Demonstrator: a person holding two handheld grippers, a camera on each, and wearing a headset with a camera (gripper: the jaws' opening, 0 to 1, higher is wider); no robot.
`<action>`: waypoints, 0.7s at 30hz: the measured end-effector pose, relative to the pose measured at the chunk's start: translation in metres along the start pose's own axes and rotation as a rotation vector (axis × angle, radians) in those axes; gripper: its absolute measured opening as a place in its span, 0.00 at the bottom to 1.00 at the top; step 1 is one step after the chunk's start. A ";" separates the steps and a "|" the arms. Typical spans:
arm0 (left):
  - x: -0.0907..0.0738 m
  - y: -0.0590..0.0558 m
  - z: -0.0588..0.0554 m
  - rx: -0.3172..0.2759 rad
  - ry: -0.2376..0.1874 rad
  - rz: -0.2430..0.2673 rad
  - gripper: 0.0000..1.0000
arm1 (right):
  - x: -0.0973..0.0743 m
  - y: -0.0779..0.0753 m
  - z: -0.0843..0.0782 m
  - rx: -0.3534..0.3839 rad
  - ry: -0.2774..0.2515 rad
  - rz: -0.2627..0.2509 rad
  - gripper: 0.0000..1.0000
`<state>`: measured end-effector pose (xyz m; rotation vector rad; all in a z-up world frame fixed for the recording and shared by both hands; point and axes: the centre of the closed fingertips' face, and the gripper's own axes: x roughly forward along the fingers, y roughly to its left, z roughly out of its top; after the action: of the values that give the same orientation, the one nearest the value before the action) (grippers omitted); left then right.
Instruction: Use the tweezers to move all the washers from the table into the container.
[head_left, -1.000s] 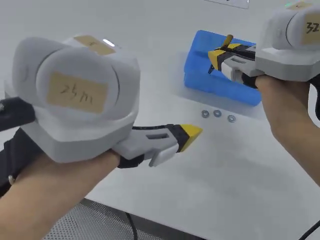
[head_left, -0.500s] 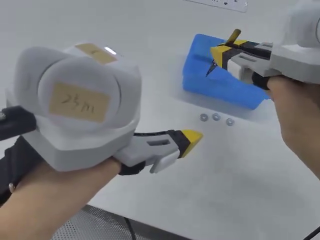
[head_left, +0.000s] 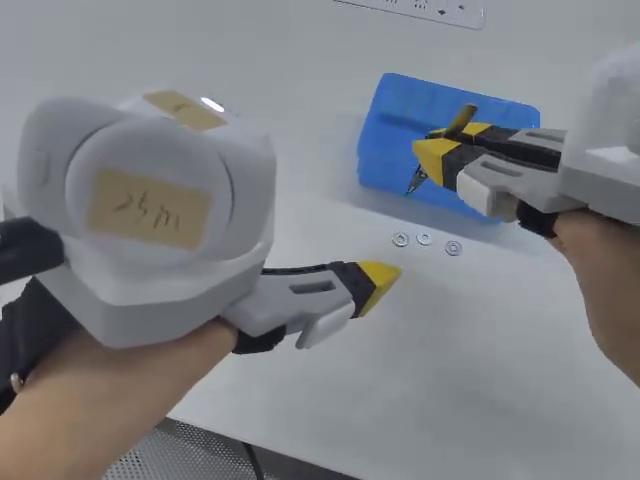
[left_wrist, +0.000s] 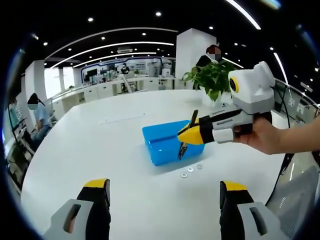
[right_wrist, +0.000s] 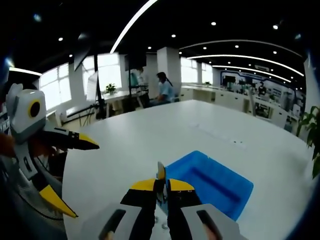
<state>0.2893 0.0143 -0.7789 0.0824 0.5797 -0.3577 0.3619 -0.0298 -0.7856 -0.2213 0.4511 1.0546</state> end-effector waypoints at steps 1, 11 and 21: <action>0.000 0.000 0.000 0.000 0.001 0.001 0.93 | 0.001 0.002 -0.005 -0.008 0.017 0.001 0.04; -0.002 0.001 -0.003 0.001 0.007 0.003 0.93 | 0.003 0.003 -0.027 0.053 0.062 -0.002 0.04; -0.003 0.002 -0.003 -0.002 0.008 0.009 0.93 | 0.005 0.003 -0.030 0.082 0.059 -0.003 0.04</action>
<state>0.2860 0.0178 -0.7802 0.0847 0.5870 -0.3483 0.3538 -0.0367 -0.8145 -0.1811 0.5461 1.0262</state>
